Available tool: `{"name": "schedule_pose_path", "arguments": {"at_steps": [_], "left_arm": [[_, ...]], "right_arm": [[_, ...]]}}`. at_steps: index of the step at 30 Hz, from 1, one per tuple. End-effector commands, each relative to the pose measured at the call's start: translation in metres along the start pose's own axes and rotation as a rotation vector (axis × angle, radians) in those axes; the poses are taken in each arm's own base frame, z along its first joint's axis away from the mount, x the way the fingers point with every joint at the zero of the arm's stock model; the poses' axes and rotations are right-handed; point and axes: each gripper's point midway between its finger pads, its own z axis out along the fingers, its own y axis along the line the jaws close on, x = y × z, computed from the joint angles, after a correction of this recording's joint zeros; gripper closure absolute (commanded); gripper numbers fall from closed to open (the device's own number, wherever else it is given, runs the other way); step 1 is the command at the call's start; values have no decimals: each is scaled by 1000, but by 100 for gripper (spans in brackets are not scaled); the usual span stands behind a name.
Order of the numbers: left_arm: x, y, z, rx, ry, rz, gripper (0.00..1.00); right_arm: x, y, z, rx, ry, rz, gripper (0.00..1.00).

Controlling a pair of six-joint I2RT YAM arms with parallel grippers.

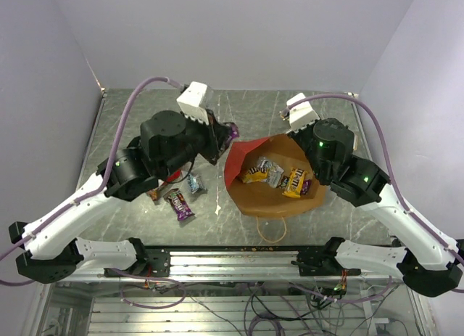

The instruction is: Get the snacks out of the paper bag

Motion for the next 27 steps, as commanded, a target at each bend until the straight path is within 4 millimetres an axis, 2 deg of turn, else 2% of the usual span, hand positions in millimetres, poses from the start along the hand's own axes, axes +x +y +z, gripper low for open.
{"name": "schedule_pose_path", "arguments": {"at_steps": [1,6,9,12,15,18,20,23,27], "left_arm": [[23,84,-5,-420,90,-75,93],[71,154,-21,-704,185,-254,93],[110,187,-38,-840,244,-407,93],[151,198,-51,-912,293,-546,93],[195,195,-55,-925,350,-686,93],[227,200,-63,-981,373,-756,93],[242,208,-71,-1050,355,-800,93],[252,220,-67,-1061,305,-791,93],[264,237,-68,-1141,320,-802,93]], "right_arm": [[-2,-13,-2,56,7,46,100],[3,-12,-3,51,17,43,100],[2,-12,-4,49,14,52,100],[3,-8,-2,41,6,44,100],[3,0,0,3,21,64,100],[9,4,-1,-5,29,53,100],[8,2,-4,-5,17,76,100],[4,1,-7,-18,-5,98,100],[3,-3,-9,-15,0,110,100]]}}
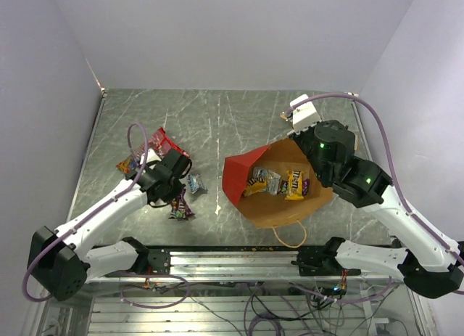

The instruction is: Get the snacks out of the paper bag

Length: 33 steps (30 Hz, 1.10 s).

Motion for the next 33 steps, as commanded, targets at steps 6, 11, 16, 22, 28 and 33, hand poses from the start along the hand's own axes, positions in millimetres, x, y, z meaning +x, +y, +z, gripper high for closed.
{"name": "schedule_pose_path", "arguments": {"at_steps": [6,11,16,22,28,33], "left_arm": [[-22,-2,35,-163,-48,-151,91],[-23,-9,49,-189,-40,-223,85],[-22,-2,56,-199,-37,-242,52],[-13,-4,41,-107,21,-246,18],[-21,-12,10,34,18,-196,9],[-21,-19,-8,106,49,-141,5]], "right_arm": [[-2,-12,-15,0,-8,74,100],[-1,-11,-20,-21,-4,121,100],[-8,-7,-20,-50,-24,145,100],[-19,-25,-20,13,-52,75,100],[-35,-51,-11,130,-79,-99,100],[-37,-72,18,139,-61,-191,100]]}}
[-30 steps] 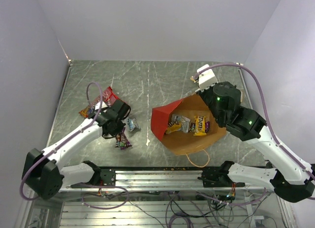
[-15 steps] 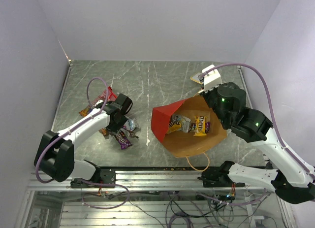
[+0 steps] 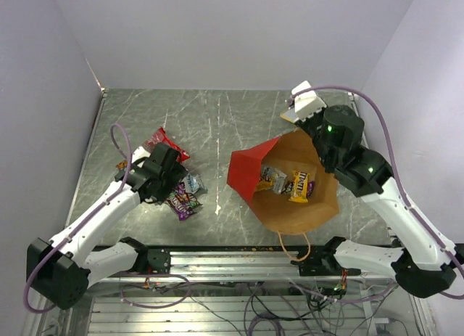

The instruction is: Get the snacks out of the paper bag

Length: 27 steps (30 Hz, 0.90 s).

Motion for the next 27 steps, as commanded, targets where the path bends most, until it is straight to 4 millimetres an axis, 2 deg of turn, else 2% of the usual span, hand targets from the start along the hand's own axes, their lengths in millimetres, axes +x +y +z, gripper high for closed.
{"name": "schedule_pose_path", "arguments": {"at_steps": [1,5,9,14,20,23,27], "left_arm": [[4,-8,-12,53,53,65,4],[8,-18,-21,111,83,83,3],[8,-27,-28,161,96,98,2],[8,-40,-37,218,110,134,1],[10,-58,-46,318,123,230,1],[15,-72,-53,392,151,286,4],[28,-101,-71,597,201,362,9]], "right_arm": [[-18,-42,21,72,-47,-66,100],[-26,-59,34,93,-44,-195,100],[-39,-44,35,-12,-115,-285,100],[-27,17,20,-277,-150,-202,100],[4,113,-12,-604,-158,40,100],[14,140,-22,-680,-129,161,100],[22,150,-25,-700,-72,247,100]]}}
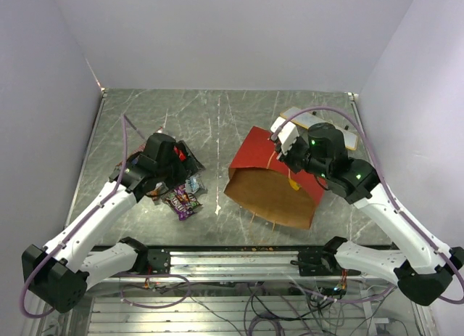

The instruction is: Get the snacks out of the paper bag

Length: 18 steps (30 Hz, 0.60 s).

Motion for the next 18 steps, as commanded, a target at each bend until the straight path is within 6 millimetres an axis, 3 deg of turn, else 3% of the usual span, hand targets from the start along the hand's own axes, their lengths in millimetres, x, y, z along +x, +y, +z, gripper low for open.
{"name": "schedule_pose_path", "arguments": {"at_steps": [1,4,7,11,14,18], "left_arm": [[0,-64,-17,329,28,142,10],[9,-89,-29,461,21,228,13],[33,-115,-44,570,-13,364,16],[92,-138,-59,686,-51,569,22],[126,-148,-63,725,-118,709,27],[180,-158,-46,709,-167,1026,35]], "right_arm": [[-11,14,-2,-39,-49,183,100],[-14,3,-5,11,-45,190,100],[-17,-10,-8,75,-42,207,100],[-19,-19,-11,119,-42,222,100],[-24,-22,-13,129,-55,231,100],[-32,-26,-17,140,-83,248,100]]}}
